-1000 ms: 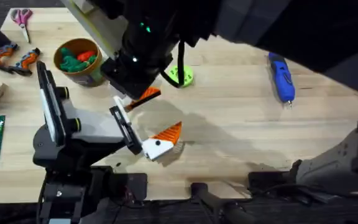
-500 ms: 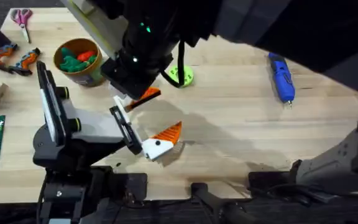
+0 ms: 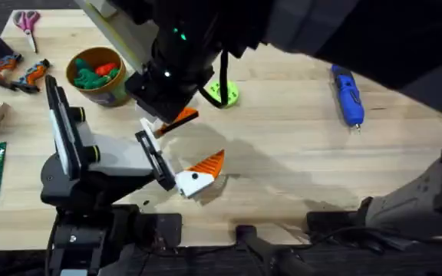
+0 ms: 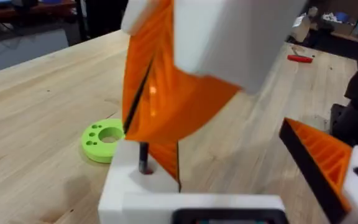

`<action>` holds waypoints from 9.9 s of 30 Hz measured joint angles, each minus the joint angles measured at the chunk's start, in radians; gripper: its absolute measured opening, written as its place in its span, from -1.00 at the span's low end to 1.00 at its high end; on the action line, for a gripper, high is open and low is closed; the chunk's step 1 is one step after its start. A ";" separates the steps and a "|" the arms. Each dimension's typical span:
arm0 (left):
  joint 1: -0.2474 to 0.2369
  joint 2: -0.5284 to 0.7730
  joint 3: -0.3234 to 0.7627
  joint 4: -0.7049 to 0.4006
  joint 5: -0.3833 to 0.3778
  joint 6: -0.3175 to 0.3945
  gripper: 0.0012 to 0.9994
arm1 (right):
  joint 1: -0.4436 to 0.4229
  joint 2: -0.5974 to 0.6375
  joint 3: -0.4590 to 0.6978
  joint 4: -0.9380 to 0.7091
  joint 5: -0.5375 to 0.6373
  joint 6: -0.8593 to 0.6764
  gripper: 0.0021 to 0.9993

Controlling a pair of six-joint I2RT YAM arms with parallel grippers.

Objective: Pick up the gripper from the table and insert it into the empty holder that is missing its gripper. Then pick up a screw, insert it into the mounting hole, and use the screwdriver to tighten it. Finally, clean up the table by picking up the vegetable and placing it into the bucket.

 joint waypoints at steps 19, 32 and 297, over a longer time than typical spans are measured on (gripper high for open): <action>0.000 0.000 0.000 0.000 0.000 0.000 0.97 | 0.000 0.000 0.000 -0.007 0.000 0.000 -0.99; 0.000 0.000 0.000 0.000 0.000 0.000 0.97 | 0.000 0.002 0.000 -0.007 0.000 0.000 -0.99; 0.000 0.000 0.000 0.001 -0.003 0.007 -0.98 | -0.489 -0.277 -0.157 -0.294 0.049 0.047 0.99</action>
